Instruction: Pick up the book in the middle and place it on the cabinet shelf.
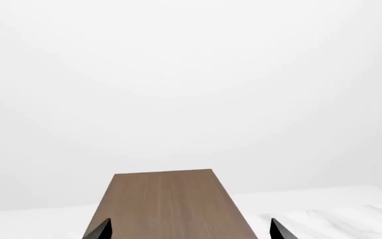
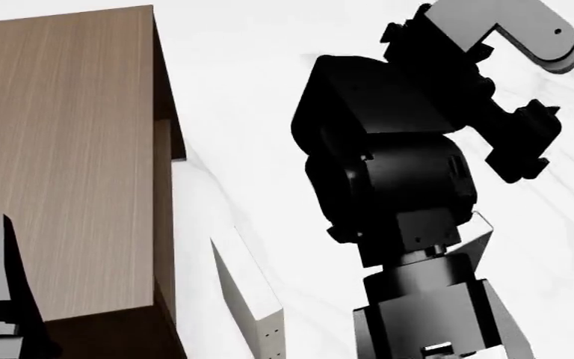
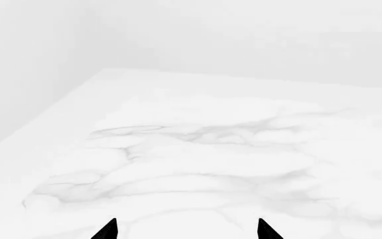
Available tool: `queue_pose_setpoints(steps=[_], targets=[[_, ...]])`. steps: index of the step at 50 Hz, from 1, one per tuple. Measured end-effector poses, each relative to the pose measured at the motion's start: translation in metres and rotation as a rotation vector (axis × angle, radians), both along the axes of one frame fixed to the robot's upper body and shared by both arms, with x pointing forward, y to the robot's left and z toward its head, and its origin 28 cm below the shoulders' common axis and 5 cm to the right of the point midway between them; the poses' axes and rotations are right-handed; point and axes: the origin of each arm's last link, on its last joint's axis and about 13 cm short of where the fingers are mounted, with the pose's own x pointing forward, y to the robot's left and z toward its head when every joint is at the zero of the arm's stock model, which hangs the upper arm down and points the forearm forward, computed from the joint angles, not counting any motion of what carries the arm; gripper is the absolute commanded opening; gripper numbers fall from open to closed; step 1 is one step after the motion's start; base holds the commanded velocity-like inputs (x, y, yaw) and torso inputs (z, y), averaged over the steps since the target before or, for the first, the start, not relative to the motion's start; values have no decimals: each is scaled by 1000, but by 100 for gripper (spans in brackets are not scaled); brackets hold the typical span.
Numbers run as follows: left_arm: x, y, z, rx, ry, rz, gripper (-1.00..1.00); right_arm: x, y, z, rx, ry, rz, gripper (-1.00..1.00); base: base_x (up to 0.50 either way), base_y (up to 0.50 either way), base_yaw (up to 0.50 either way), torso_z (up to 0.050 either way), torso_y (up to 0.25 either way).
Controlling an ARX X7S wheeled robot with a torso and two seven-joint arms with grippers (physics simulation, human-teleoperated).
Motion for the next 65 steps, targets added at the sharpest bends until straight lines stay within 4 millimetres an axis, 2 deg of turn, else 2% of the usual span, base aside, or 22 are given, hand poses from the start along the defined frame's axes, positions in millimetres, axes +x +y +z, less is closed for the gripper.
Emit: queue_pose_setpoints(steps=[15, 30, 48, 65], targets=[[0, 2, 0, -9, 4, 5, 100, 9, 10, -14, 221, 177, -52, 100, 0, 0, 0, 0, 0], [0, 2, 0, -17, 3, 4, 100, 11, 11, -23, 359, 259, -63, 100, 0, 0, 0, 0, 0], [0, 4, 1, -24, 0, 9, 100, 8, 10, -31, 369, 286, 30, 100, 0, 0, 0, 0, 0], [-1, 5, 2, -26, -3, 16, 100, 8, 1, -49, 377, 304, 119, 100, 0, 0, 0, 0, 0]])
